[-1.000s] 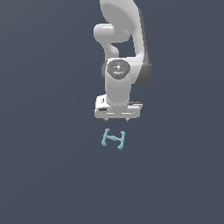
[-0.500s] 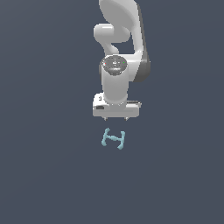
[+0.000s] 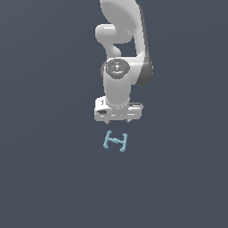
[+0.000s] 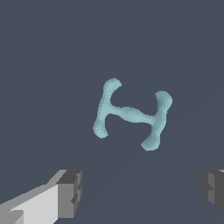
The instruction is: Pick up the object and move it to a goal position.
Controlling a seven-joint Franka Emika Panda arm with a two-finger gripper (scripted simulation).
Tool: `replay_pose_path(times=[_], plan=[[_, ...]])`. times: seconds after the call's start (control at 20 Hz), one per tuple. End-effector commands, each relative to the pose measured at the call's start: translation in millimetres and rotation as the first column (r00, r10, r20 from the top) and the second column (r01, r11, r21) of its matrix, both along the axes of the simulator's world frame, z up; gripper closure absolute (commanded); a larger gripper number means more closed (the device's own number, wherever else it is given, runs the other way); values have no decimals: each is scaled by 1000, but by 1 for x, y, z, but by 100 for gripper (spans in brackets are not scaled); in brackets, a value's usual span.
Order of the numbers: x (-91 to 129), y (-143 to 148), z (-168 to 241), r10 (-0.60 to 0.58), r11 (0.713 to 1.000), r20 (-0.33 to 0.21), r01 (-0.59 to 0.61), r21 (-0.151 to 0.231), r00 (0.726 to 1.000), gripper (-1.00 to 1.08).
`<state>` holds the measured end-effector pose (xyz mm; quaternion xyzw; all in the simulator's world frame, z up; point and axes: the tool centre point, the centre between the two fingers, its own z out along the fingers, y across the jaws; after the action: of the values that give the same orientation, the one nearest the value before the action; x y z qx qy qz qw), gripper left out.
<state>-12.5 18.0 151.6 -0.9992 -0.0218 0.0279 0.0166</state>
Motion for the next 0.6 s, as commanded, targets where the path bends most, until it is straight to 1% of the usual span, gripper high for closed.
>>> replay_pose_path(times=[0.0,0.15,0.3,0.55], plan=[[1,-1,-3,40,999,2,-40,-1,999,-92],[3,-1,-7,101,995,5,-101,-2,995,-92],[5,-2,-12,175,985,9,-175,-4,985,-92],[9,-4,-21,314,949,15,-314,-7,949,-92]])
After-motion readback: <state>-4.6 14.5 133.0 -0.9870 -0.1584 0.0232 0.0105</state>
